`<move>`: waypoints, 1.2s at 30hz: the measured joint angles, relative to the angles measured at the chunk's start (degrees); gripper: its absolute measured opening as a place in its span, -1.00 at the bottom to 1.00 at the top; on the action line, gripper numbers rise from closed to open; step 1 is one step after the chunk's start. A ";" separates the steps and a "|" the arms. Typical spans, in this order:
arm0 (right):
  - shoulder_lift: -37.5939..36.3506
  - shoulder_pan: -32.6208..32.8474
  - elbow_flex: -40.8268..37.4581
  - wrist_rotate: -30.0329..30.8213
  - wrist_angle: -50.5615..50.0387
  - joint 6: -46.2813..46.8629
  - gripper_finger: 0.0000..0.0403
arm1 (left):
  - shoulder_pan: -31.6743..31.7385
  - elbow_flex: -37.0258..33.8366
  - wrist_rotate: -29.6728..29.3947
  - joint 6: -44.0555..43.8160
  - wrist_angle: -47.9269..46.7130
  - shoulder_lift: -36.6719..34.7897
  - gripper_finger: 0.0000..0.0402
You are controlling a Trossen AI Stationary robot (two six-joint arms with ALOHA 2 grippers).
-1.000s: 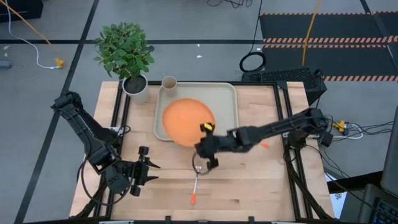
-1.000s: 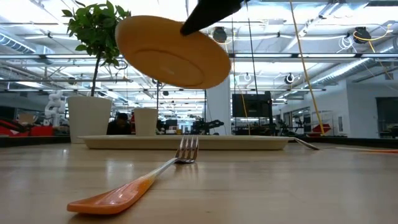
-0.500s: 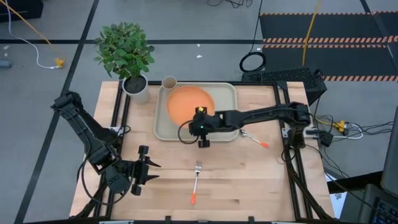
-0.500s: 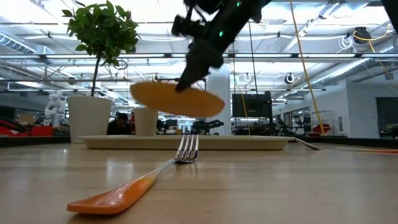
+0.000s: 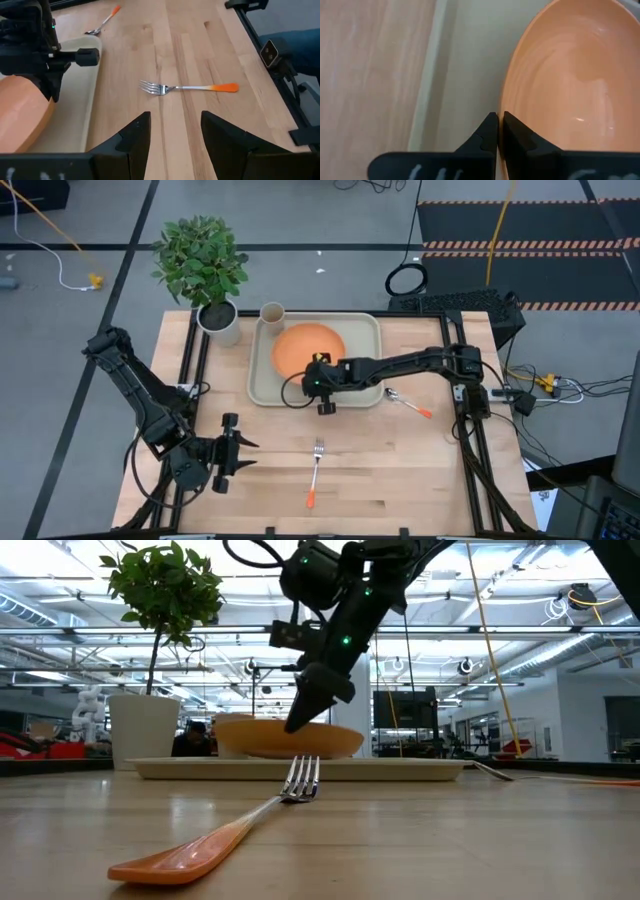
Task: Pick and place plate/cup/fork/spoon on tray
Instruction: Put the orange plate on the brown tray
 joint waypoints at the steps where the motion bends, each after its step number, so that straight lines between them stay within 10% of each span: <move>1: -0.03 -0.06 0.00 0.00 -0.01 0.00 -1.00 | 0.00 0.00 -0.10 -0.07 -0.01 0.00 -0.12; 36: -1.04 0.39 -6.40 0.15 8.88 0.63 -0.72 | 0.17 0.00 -3.20 1.97 0.63 0.00 -0.12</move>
